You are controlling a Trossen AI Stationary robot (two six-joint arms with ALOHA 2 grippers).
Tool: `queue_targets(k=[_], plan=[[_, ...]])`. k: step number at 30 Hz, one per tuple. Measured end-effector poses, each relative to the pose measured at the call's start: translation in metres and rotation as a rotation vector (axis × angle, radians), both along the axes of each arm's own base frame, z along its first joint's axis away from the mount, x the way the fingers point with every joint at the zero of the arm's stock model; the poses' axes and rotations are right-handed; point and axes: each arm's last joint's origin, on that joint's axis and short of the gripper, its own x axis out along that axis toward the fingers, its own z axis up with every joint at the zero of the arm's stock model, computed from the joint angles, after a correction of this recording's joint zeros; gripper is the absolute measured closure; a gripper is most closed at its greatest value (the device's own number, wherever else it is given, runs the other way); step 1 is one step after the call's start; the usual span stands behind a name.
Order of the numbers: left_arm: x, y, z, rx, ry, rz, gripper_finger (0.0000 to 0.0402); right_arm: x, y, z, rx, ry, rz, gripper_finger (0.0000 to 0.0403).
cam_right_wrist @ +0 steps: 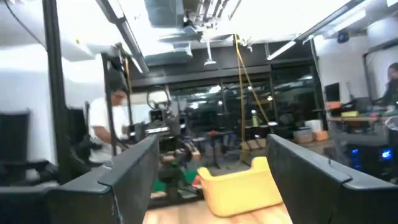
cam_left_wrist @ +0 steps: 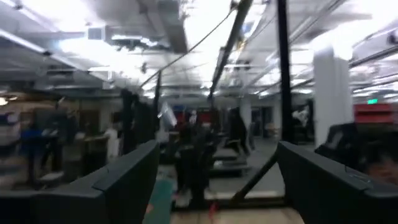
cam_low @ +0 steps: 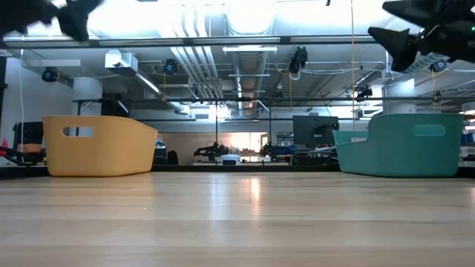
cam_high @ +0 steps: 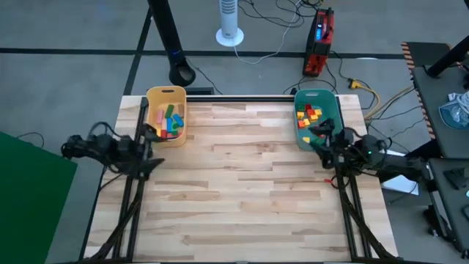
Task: Sort blocks by size
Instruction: Return To Home Position
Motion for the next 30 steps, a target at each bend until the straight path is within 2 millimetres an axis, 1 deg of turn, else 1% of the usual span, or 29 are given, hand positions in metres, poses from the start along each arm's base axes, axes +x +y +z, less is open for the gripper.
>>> queue_targets(k=[2, 4, 5, 7, 9, 10, 14, 18, 21, 30], plan=[[0.008, -0.002, -0.022, -0.009, 0.055, 0.011, 0.0091, 0.001, 0.0, -0.004, -0.02, 0.035, 0.001, 0.0116], [0.016, -0.004, -0.047, -0.057, 0.098, -0.012, 0.0091, 0.004, 0.0, -0.007, -0.048, 0.075, -0.001, 0.0112], [0.018, -0.005, -0.054, -0.07, 0.125, -0.02, 0.0091, 0.005, 0.0, -0.008, -0.063, 0.092, -0.007, 0.011], [0.019, -0.006, -0.057, -0.084, 0.195, -0.065, 0.0091, 0.005, 0.0, -0.009, -0.094, 0.108, -0.022, 0.0105], [0.021, -0.009, -0.063, -0.034, 0.239, -0.106, 0.0091, 0.006, 0.0, -0.01, -0.089, 0.116, -0.022, 0.0102], [0.022, -0.01, -0.068, 0.004, 0.273, -0.121, 0.0091, 0.006, 0.0, -0.011, -0.066, 0.125, -0.012, 0.01], [0.025, -0.011, -0.082, 0.051, 0.423, -0.157, 0.0091, 0.009, -0.001, -0.02, 0.081, 0.205, 0.048, 0.0093], [0.027, -0.012, -0.085, 0.062, 0.479, -0.156, 0.0091, 0.01, -0.001, -0.027, 0.203, 0.257, 0.08, 0.0086], [0.028, -0.013, -0.086, 0.068, 0.504, -0.155, 0.0091, 0.011, -0.001, -0.031, 0.253, 0.29, 0.089, 0.0081], [0.031, -0.013, -0.09, 0.078, 0.551, -0.151, 0.0091, 0.012, -0.001, -0.033, 0.259, 0.316, 0.086, 0.0068]])
